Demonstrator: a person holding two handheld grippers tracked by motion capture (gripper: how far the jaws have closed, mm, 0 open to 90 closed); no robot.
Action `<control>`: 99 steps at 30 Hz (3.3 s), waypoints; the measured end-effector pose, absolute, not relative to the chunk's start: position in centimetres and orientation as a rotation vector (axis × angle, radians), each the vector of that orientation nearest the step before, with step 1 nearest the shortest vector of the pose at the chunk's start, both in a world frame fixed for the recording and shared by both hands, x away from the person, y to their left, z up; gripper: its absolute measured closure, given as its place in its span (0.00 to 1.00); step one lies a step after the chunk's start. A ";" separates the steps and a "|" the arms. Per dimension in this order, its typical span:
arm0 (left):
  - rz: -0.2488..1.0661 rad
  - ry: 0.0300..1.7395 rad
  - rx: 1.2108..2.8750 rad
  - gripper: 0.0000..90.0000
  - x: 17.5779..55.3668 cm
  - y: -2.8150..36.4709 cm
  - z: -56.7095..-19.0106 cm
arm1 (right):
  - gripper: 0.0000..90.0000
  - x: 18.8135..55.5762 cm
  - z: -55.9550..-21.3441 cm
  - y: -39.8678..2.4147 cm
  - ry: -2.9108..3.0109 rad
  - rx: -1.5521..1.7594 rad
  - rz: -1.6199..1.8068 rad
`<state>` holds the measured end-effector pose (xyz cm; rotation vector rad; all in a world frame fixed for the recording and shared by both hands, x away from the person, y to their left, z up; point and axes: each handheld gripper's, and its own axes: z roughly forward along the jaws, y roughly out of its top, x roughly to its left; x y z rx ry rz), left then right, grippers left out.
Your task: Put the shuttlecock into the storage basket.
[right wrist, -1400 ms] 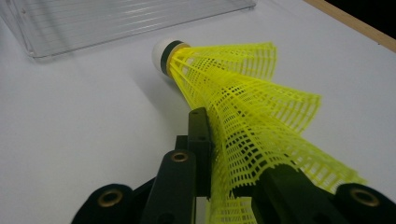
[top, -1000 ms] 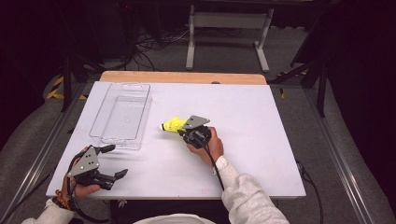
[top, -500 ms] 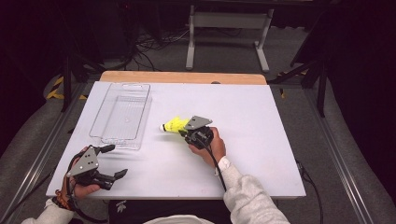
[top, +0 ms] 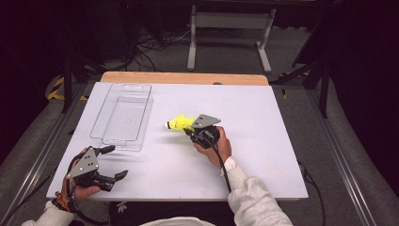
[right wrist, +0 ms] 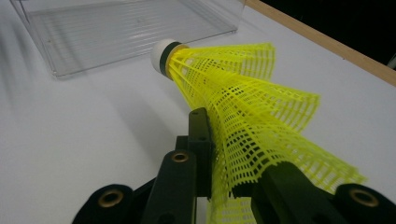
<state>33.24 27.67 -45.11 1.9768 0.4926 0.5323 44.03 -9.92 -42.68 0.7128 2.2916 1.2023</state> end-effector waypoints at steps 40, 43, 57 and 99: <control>0.525 0.498 1.976 0.07 33.4 27.3 -45.2 | 0.93 44.5 -39.1 -9.9 2.204 0.706 1.304; 0.528 0.497 1.976 0.07 33.4 27.4 -45.2 | 0.93 44.6 -38.9 -9.2 2.214 0.685 1.300; 0.530 0.496 1.972 0.07 33.4 27.4 -45.2 | 0.93 44.7 -38.6 -6.9 2.246 0.630 1.303; 0.530 0.485 1.959 0.07 33.3 27.4 -45.1 | 0.97 45.4 -38.2 1.8 2.385 0.448 1.272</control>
